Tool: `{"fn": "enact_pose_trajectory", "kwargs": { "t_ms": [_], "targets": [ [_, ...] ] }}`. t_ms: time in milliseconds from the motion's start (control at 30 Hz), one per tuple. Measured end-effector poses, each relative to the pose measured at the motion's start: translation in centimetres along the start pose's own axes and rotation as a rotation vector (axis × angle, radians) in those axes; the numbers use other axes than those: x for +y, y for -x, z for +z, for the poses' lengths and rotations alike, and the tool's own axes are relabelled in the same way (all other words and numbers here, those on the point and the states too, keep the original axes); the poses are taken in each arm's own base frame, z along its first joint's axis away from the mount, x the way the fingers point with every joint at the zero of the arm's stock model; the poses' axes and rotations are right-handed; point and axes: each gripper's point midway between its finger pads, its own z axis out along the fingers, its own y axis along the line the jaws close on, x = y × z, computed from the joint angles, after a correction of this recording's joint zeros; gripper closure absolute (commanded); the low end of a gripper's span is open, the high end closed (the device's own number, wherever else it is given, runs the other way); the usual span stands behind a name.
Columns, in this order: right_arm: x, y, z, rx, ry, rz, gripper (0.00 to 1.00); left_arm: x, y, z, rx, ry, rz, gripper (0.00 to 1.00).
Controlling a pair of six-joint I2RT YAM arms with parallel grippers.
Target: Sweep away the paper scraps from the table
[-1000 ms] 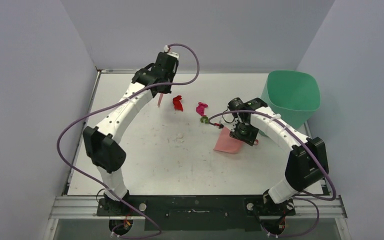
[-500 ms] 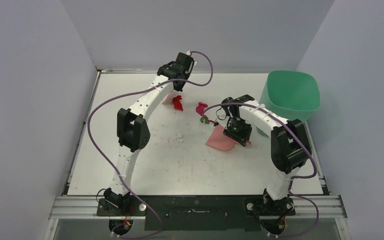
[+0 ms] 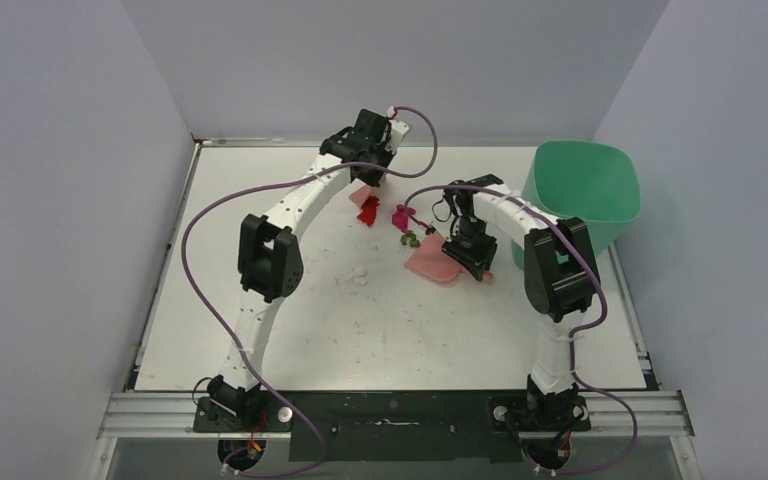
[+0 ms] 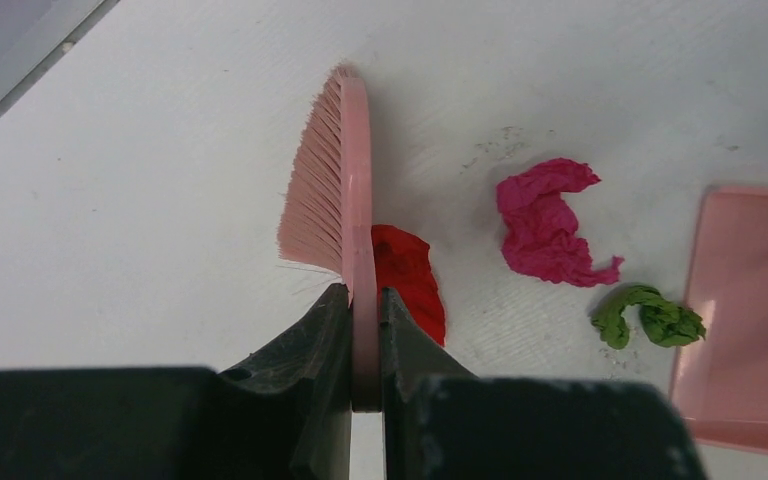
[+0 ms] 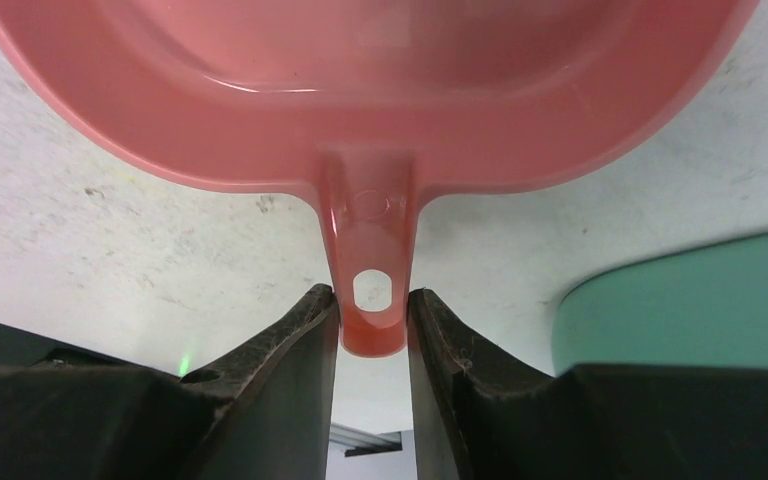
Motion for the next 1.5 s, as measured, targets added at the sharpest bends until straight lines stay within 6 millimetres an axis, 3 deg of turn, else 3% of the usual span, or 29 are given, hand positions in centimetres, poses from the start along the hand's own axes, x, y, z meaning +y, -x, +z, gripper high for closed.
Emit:
{"fn": "enact_pose_trajectory", "kwargs": {
  "t_ms": [167,300,433,567,767,1067,1267,1500],
  "targets": [
    [-0.2,1.5,-0.3,-0.03,0.0,-0.009,0.95,-2.7,0.1,0.0,-0.03,-0.089,-0.002,1.0],
    [-0.1,1.7,-0.2,-0.027,0.001,-0.014,0.95,-6.0,0.3,-1.0,-0.063,-0.187,-0.031,1.0],
    [-0.1,1.6,0.0,-0.016,0.007,-0.018,0.95,-9.7,-1.1,-2.7,-0.076,-0.297,-0.097,1.0],
    [0.1,1.3,0.1,-0.004,0.011,-0.026,0.95,-11.7,-2.8,-4.4,-0.09,-0.373,-0.197,1.0],
    [1.6,-1.6,0.4,0.046,0.035,-0.027,0.95,-13.0,-4.7,-7.5,-0.114,-0.443,-0.366,1.0],
    [4.2,-6.6,-2.1,0.022,0.004,-0.039,0.95,-18.7,-5.6,-15.3,-0.136,-0.546,-0.405,1.0],
    [5.0,-8.0,-3.1,-0.005,-0.007,-0.061,0.95,-17.3,-4.7,-19.4,-0.205,-0.534,-0.472,1.0],
    [5.7,-8.9,-2.8,-0.002,0.007,-0.082,0.95,-13.0,-5.7,-22.0,-0.243,-0.348,-0.452,1.0]
  ]
}}
